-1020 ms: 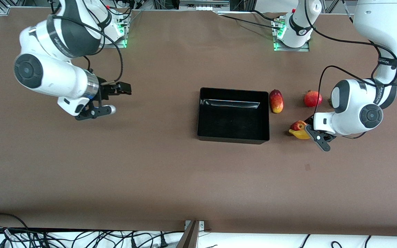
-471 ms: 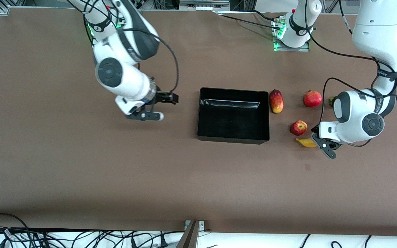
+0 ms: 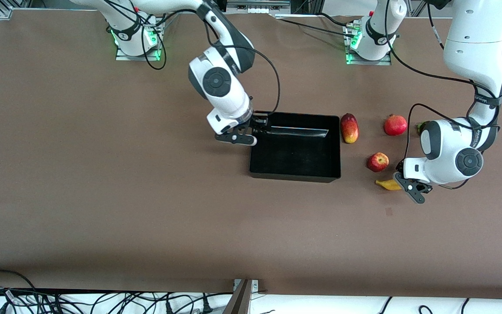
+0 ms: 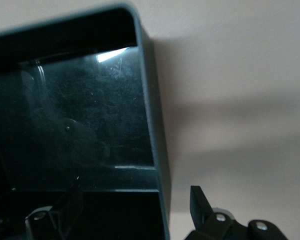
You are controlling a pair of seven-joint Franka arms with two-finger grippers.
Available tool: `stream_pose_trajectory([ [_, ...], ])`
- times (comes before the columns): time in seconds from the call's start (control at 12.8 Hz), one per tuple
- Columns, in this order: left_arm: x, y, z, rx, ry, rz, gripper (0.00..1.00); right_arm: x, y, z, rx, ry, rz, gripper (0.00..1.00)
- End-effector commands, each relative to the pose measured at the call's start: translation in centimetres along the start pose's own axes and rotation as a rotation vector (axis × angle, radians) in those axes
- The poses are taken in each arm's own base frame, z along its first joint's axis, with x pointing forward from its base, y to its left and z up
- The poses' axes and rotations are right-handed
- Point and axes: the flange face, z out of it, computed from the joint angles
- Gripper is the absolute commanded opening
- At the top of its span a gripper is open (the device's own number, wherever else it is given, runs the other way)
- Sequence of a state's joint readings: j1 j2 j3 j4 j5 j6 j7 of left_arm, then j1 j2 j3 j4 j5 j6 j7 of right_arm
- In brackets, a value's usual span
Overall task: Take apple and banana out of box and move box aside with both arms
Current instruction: 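Drag the box with the right gripper while the left gripper withdraws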
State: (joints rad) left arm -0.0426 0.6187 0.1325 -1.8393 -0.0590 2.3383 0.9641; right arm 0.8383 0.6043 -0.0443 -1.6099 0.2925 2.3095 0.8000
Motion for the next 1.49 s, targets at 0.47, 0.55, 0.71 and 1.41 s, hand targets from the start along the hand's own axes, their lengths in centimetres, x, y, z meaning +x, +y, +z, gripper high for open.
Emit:
stream_pose_trajectory([
  [0.47, -2.3, 3.5, -18.1, 0.131, 0.198, -0.34, 1.0, -0.7, 0.1, 4.9, -0.079, 0.031, -0.04, 0.0],
  [0.55, -3.0, 5.2, -21.4, 0.102, 0.185, -0.334, 1.0, -0.6, 0.0, 4.3, -0.075, 0.033, -0.041, 0.0],
  [0.71, -5.0, 7.8, -27.5, 0.069, 0.192, -0.392, 1.0, 0.3, 0.8, -0.1, -0.086, 0.033, -0.044, 0.0],
  [1.41, -5.7, 13.4, -39.8, 0.006, 0.015, -0.522, 1.0, 13.7, 26.0, -16.4, -0.125, -0.114, -0.114, 0.0],
])
